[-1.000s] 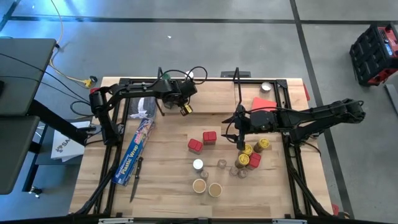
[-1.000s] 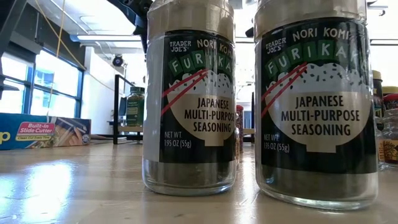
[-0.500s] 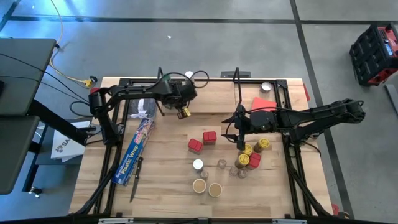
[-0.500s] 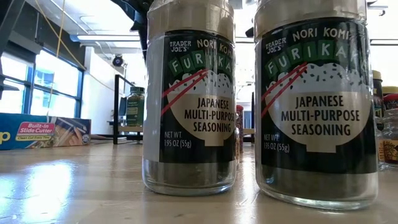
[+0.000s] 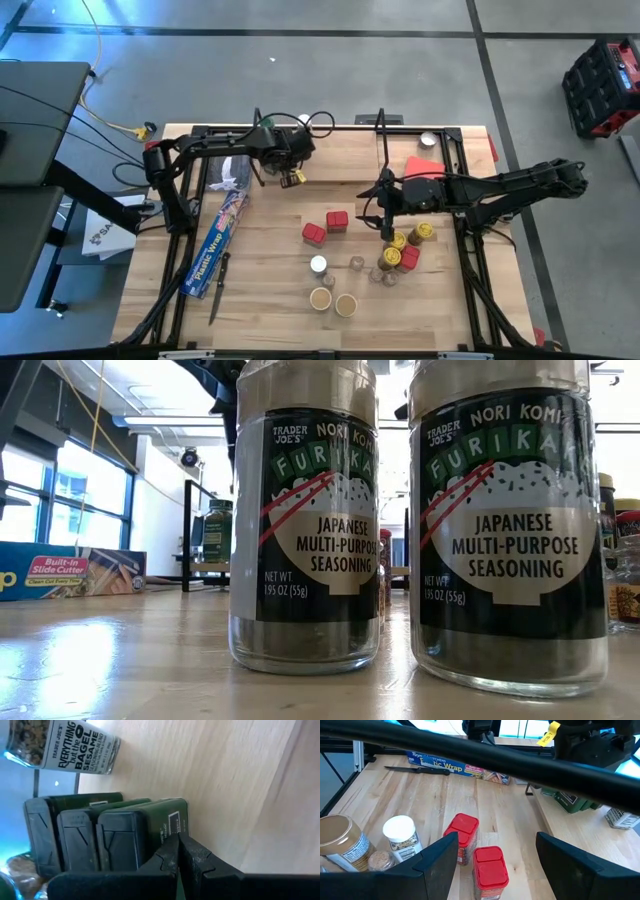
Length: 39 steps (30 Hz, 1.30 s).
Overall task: Shelf spices
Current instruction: Adjust the black seasoning cans on the shelf, then put the white seasoning bottle on the shelf and align it with the other white seasoning bottle
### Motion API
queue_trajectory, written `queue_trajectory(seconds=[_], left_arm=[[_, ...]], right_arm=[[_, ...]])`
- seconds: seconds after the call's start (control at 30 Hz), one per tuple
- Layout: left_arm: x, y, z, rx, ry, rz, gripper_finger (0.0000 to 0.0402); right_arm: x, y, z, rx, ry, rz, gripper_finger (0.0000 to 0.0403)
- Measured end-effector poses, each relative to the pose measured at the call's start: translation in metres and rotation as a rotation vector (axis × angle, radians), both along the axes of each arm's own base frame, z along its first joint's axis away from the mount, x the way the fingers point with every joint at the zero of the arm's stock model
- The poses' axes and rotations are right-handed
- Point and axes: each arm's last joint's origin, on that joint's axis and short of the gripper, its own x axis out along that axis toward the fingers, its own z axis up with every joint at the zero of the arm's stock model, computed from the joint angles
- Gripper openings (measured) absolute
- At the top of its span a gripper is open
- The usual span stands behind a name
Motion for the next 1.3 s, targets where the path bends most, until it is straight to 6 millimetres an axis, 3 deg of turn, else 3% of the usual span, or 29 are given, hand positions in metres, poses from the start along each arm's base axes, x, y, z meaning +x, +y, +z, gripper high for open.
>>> queue_trajectory(seconds=[0.6, 0.83, 0.97, 1.07, 1.2, 1.3], left_arm=[[0.000, -0.004, 0.001, 0.059, 0.099, -0.149, 0.0000], [0.008, -0.026, 0.029, 0.078, 0.039, -0.111, 0.0000], [0.016, -0.042, 0.049, 0.146, -0.042, -0.094, 0.0000], [0.022, -0.045, 0.059, 0.090, -0.155, -0.032, 0.0000], [0.028, -0.034, 0.066, 0.001, -0.311, 0.023, 0.0000], [0.039, -0.016, 0.073, -0.037, -0.507, 0.059, 0.0000]], right_arm=[[0.000, 0.000, 0.000, 0.000, 0.000, 0.000, 0.0261], [-0.002, 0.000, 0.002, -0.006, -0.009, 0.003, 0.0261], [-0.003, 0.000, 0.004, -0.014, -0.012, 0.007, 0.0261], [-0.004, 0.000, 0.004, -0.013, -0.014, 0.006, 0.0261], [-0.004, -0.001, 0.004, -0.013, -0.015, -0.032, 0.0261], [-0.004, -0.003, 0.004, -0.036, -0.016, -0.078, 0.0261]])
